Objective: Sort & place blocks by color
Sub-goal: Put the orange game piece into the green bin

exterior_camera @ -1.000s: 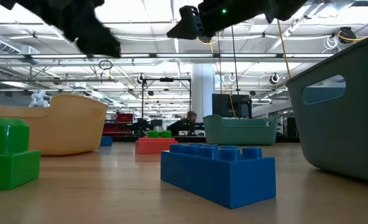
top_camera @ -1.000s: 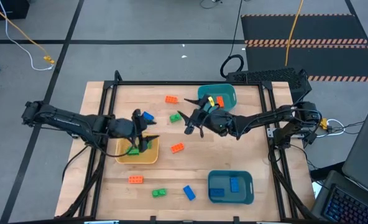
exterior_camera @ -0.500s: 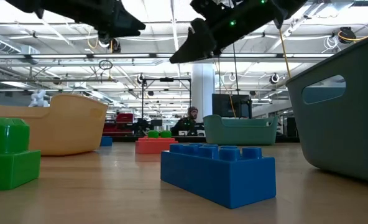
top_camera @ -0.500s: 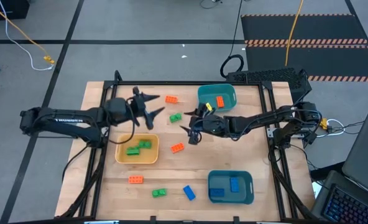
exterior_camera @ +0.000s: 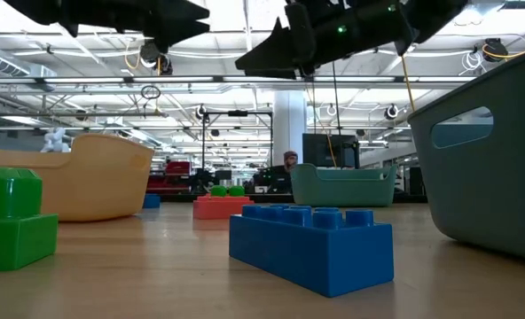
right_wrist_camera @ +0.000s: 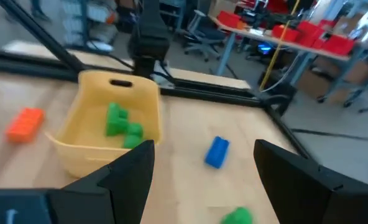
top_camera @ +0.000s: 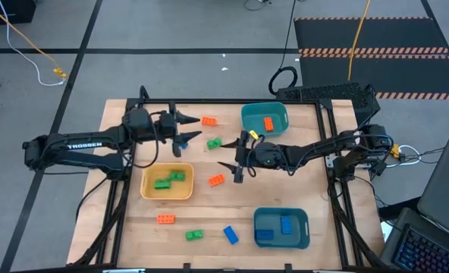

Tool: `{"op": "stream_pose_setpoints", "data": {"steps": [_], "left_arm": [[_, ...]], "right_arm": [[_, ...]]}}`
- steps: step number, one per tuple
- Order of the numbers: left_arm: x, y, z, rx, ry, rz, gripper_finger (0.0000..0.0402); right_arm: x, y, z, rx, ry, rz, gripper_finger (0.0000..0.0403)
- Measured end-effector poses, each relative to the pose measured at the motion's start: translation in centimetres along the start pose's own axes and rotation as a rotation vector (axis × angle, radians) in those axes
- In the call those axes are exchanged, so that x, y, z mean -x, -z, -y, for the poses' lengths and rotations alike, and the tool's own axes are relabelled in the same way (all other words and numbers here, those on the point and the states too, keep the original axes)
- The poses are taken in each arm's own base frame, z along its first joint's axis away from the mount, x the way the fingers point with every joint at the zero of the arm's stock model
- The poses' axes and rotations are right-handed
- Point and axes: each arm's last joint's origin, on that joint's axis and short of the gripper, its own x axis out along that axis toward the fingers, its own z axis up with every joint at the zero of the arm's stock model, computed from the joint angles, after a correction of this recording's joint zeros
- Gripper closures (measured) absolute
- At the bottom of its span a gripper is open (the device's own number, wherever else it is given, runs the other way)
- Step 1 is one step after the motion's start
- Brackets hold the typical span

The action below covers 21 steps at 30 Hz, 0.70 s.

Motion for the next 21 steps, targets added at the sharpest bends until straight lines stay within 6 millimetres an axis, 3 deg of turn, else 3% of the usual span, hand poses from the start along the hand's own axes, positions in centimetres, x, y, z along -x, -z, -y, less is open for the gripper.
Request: {"op": "stream_pose_setpoints", "data": {"steps": [7, 13, 16, 21], "left_arm": [[0.0, 0.0, 0.0, 0.020, 0.016, 0.003, 0.0197], [0.0, 0.2, 0.1, 0.019, 0.019, -0.018, 0.0197], [0.0, 0.2, 0.1, 0.022, 0.019, -0.021, 0.0197], [0.0, 0.2, 0.1, 0.022, 0.020, -0.023, 0.0197]], "right_arm": [[0.0, 0.6, -0.2, -0.080, -0.043, -0.060, 0.0135], [-0.7, -1.4, 0.9, -0.027, -0.059, -0.272, 0.0135], [-1.5, -2.4, 1.0, -0.023, -0.105, -0.323, 0.0135], [-3.6, -1.8, 0.3, -0.001, -0.187, -0.474, 0.0135]]}}
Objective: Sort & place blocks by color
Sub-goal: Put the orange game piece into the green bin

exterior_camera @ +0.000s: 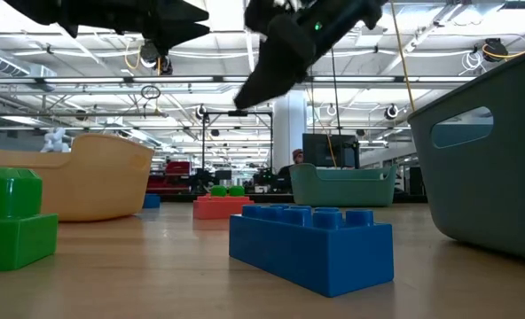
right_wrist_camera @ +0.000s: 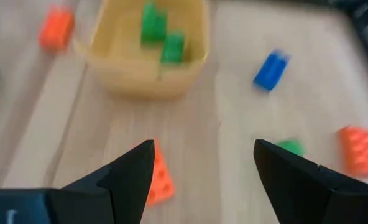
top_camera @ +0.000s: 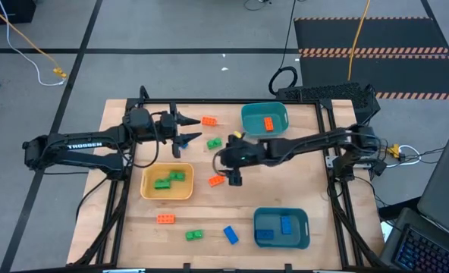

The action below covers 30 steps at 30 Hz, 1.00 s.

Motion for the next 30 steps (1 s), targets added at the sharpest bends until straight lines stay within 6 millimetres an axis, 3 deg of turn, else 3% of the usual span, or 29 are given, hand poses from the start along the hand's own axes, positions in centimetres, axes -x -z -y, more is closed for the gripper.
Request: {"op": "stream_pose_setpoints", "data": {"steps": [6, 11, 22, 30], "left_arm": [[0.0, 0.1, 0.0, 0.004, 0.003, -0.017, 0.0197], [0.1, 0.4, 0.1, 0.007, 0.005, -0.044, 0.0197], [0.1, 0.5, 0.1, 0.005, 0.006, -0.050, 0.0197], [0.1, 0.9, 0.4, 0.020, 0.020, -0.098, 0.0197]], "right_arm": [[-3.9, 0.5, -0.9, 0.042, -0.063, -0.168, 0.0135], [-5.9, 1.1, -1.4, 0.037, -0.152, -0.215, 0.0135], [-8.2, 2.6, -2.1, 0.031, -0.203, -0.248, 0.0135], [-8.7, 2.8, -2.2, 0.038, -0.201, -0.240, 0.0135]]}}
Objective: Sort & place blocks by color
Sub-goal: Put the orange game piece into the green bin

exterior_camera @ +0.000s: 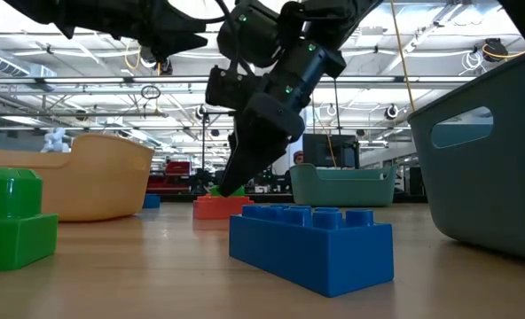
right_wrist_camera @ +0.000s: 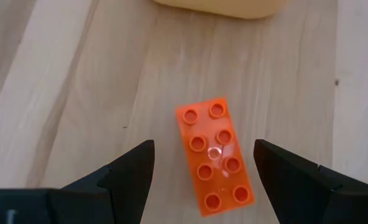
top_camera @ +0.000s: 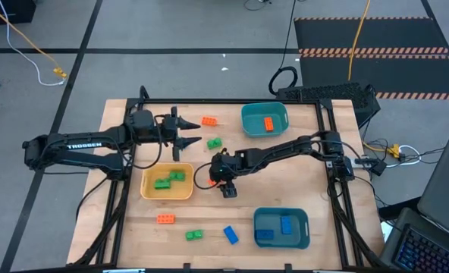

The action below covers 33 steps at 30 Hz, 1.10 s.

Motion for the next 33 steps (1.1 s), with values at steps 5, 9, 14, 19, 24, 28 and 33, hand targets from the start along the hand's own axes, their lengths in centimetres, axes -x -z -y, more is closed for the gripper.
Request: {"op": "stream_pose_setpoints", "data": {"steps": [5, 9, 14, 19, 24, 28, 33], "left_arm": [[0.0, 0.1, 0.0, 0.011, 0.001, -0.006, 0.0197], [0.0, 0.2, 0.2, 0.021, 0.008, -0.020, 0.0197], [0.0, 0.2, 0.3, 0.021, 0.013, -0.022, 0.0197], [0.0, 0.3, 0.3, 0.021, 0.009, -0.028, 0.0197], [0.0, 0.6, 0.3, 0.027, 0.007, -0.059, 0.0197], [0.0, 0.6, 0.3, 0.038, 0.006, -0.059, 0.0197], [0.0, 0.6, 0.3, 0.038, 0.006, -0.059, 0.0197]], "right_arm": [[-0.3, 0.4, 0.0, 0.005, 0.004, 0.007, 0.0144], [-0.8, 1.4, -0.1, 0.006, 0.020, 0.015, 0.0163], [-1.1, 1.5, 0.0, 0.007, 0.059, 0.054, 0.0192], [-1.1, 1.6, 0.0, 0.007, 0.060, 0.041, 0.0218], [-1.3, 2.0, 0.0, 0.028, 0.062, 0.045, 0.0246], [-1.4, 2.6, 0.0, 0.036, 0.089, 0.030, 0.0273], [-1.3, 2.7, 0.1, 0.075, 0.154, 0.014, 0.0275]]}}
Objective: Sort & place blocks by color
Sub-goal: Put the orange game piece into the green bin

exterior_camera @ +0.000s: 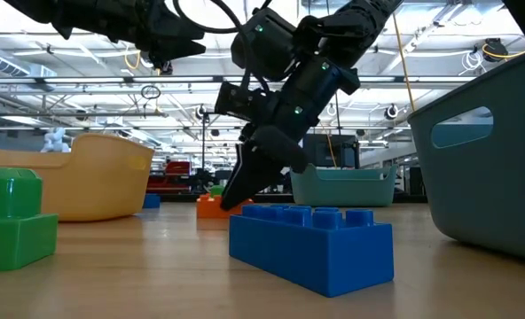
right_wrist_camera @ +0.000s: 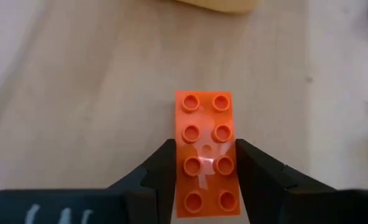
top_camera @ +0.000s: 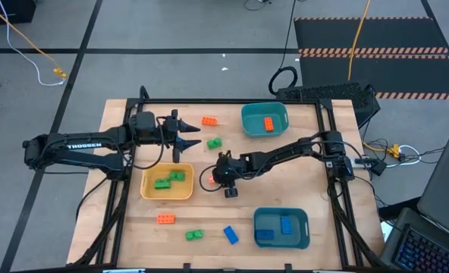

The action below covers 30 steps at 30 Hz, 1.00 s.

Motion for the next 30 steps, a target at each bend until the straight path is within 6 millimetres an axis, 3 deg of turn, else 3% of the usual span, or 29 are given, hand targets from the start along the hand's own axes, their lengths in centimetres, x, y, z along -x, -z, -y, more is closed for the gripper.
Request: {"op": "stream_pose_setpoints", "data": {"steps": [6, 14, 19, 24, 30], "left_arm": [[0.0, 0.2, 0.0, 0.001, 0.000, -0.019, 0.0197], [0.0, 0.2, 0.0, 0.004, 0.000, -0.023, 0.0197], [0.0, 0.3, 0.0, 0.007, 0.000, -0.033, 0.0197], [0.1, 0.4, 0.2, 0.014, 0.006, -0.043, 0.0197], [0.3, 0.0, 0.7, 0.011, 0.028, -0.017, 0.0197]], "right_arm": [[2.0, -0.3, 0.6, 0.056, 0.123, -0.040, 0.0275], [7.0, -0.8, 2.1, 0.055, 0.346, -0.125, 0.0275], [10.6, -1.1, 3.5, -0.040, 0.507, -0.115, 0.0275], [13.3, 0.3, 4.8, -0.152, 0.657, -0.103, 0.0274], [15.5, 4.1, 7.5, -0.348, 0.738, -0.085, 0.0274]]}}
